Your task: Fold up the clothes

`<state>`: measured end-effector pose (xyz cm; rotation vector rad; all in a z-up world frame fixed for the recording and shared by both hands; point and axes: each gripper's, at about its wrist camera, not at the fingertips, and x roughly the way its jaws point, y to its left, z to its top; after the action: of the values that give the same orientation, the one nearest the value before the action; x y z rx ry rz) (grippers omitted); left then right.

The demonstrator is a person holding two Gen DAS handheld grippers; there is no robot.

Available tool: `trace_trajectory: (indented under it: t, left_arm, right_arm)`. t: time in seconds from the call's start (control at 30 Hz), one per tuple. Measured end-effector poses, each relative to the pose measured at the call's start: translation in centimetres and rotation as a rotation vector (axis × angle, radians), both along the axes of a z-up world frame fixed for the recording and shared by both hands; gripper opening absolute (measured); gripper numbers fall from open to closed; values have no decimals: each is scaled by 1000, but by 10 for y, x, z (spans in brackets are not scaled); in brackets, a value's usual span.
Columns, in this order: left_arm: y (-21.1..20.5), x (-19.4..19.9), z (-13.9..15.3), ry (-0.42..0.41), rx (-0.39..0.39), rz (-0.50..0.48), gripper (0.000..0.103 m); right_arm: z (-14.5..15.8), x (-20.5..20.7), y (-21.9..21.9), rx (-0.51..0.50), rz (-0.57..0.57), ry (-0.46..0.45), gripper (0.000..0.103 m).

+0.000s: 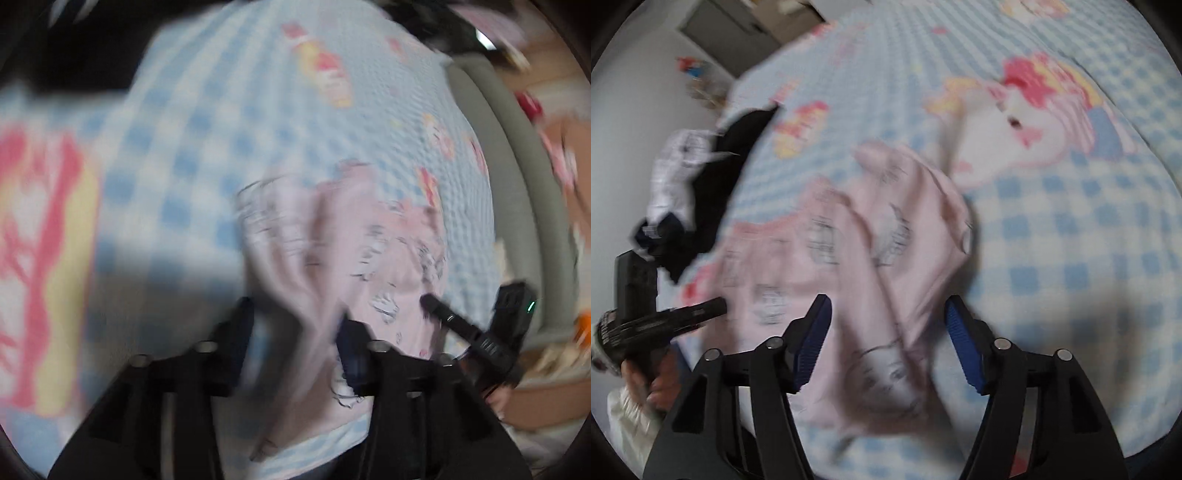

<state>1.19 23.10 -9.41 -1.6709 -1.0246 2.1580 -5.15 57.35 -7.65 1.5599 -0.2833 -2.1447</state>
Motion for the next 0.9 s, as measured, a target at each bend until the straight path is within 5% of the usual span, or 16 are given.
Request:
trace_trajectory:
  t: [0.03,0.07,0.1,0.13,0.2,0.63,0.9]
  left_arm:
    - [1,0,-1,6,4,0,43]
    - [2,0,-1,14,7,-1,40]
    - [10,-1,5,39,-26,-35,23]
    - [18,-2,11,65,-60,-70,16]
    - [34,-8,23,101,-7,-140,8]
    - [102,-39,110,298,-6,-313,7]
    - [186,-97,134,336,14,-477,7]
  right_arm:
    - [-6,-2,-4,2,4,-20,55]
    - [-6,-1,-10,5,17,-18,39]
    - [-2,1,-15,10,38,-3,23]
    - [7,4,-23,25,58,38,19]
    - [26,13,-37,80,80,133,12]
    - [95,34,-8,65,4,265,10]
    - [128,2,96,8,-153,307,9]
